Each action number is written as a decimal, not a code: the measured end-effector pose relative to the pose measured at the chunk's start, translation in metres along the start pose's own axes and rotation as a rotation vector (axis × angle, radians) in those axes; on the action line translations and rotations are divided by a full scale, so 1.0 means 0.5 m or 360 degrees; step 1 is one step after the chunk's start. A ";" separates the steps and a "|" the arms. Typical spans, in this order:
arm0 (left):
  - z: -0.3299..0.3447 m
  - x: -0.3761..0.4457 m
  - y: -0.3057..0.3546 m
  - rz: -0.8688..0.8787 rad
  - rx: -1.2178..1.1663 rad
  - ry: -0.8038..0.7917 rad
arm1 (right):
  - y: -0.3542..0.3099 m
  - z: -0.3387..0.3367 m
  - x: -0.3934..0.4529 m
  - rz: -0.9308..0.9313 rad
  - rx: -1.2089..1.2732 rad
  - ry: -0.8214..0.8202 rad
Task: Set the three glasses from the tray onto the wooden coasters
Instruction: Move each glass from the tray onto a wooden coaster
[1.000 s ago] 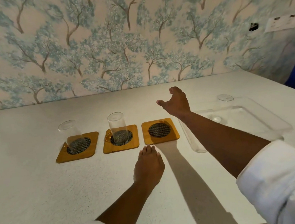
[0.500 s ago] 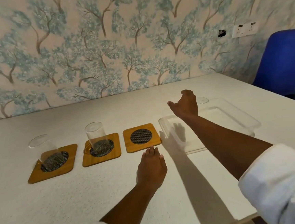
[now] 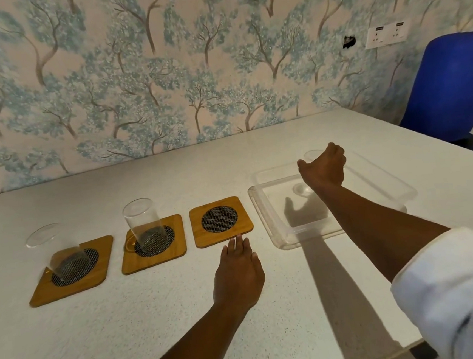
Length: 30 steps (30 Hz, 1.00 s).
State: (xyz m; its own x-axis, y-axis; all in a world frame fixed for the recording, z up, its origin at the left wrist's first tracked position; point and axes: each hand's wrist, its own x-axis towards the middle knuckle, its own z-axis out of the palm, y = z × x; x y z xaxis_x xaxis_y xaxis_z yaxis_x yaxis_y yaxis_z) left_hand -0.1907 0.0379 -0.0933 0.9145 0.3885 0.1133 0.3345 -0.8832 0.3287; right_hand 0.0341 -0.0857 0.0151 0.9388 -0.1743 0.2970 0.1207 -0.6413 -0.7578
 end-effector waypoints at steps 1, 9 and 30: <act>-0.001 0.000 0.000 0.0002 0.0007 0.0002 | 0.005 0.003 0.003 0.0034 0.0018 -0.0007; -0.005 0.000 0.005 0.0015 0.0032 0.0038 | 0.026 0.026 0.024 0.0281 0.0196 -0.0093; 0.002 0.002 0.000 0.0039 0.0021 0.0059 | -0.068 0.040 -0.004 -0.0012 0.0438 0.0021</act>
State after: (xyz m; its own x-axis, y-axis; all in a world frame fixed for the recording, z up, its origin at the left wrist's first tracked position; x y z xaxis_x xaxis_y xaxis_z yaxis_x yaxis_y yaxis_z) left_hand -0.1895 0.0380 -0.0940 0.9134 0.3761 0.1560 0.3153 -0.8958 0.3132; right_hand 0.0347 -0.0487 0.0288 0.9335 -0.1812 0.3093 0.2124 -0.4156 -0.8844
